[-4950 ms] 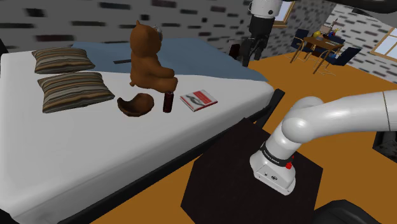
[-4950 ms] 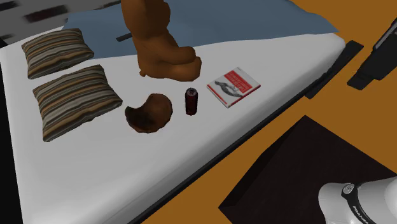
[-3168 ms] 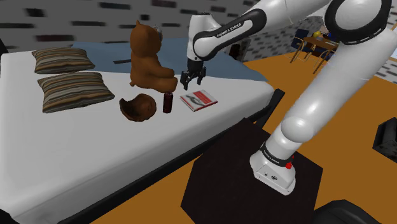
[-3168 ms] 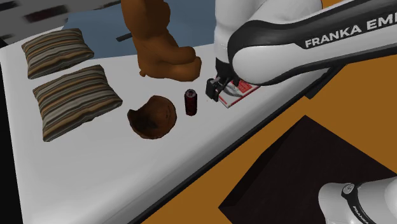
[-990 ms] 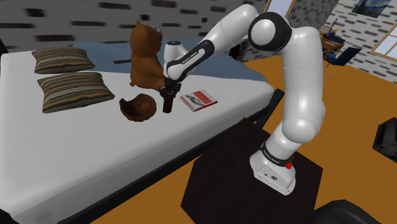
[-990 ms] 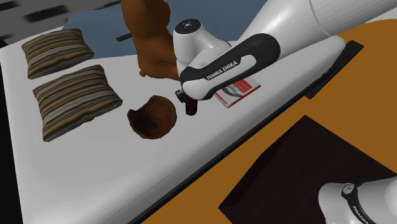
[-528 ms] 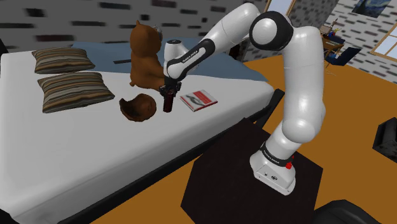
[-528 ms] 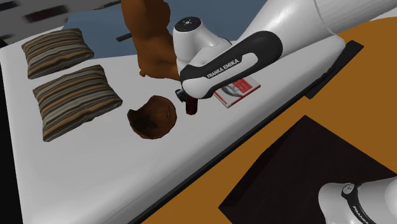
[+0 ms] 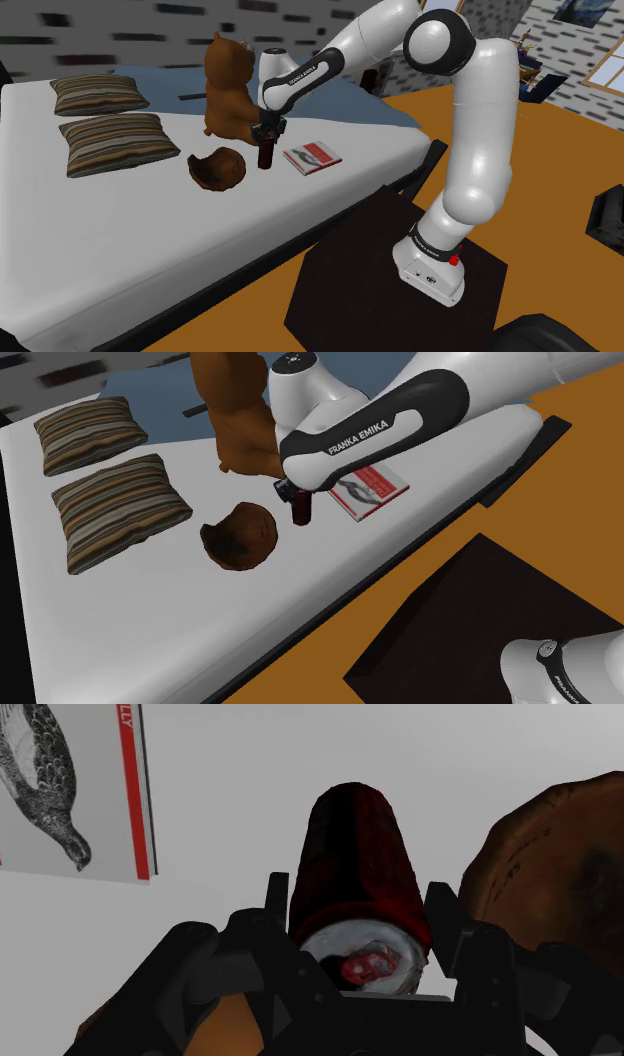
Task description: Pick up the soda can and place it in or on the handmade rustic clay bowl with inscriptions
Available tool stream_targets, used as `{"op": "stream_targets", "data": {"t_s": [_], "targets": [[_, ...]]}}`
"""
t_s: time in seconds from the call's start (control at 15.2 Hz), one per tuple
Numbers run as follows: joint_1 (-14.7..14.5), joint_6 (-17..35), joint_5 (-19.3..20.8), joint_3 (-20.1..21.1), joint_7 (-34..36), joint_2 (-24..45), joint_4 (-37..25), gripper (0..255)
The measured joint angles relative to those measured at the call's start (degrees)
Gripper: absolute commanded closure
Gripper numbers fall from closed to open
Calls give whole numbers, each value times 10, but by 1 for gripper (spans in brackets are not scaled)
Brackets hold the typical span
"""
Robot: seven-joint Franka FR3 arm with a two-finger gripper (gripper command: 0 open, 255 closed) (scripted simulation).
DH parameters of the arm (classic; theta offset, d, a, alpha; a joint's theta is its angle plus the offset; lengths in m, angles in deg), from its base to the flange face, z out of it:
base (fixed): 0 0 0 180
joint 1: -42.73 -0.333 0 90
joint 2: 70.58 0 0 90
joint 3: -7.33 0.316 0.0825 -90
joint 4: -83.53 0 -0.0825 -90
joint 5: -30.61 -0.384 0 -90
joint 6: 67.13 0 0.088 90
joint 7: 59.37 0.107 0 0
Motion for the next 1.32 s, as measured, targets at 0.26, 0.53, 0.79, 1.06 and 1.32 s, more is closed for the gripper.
{"op": "stream_targets", "data": {"t_s": [0.26,0.53,0.79,1.06,1.32], "targets": [[2,-23,-5,3,-4,-20,-4,255],[4,-47,-10,6,-9,-37,-11,255],[5,-72,-14,8,-12,-54,-18,255],[5,-96,-19,10,-15,-72,-25,255],[6,-121,-23,12,-18,-85,-37,255]]}}
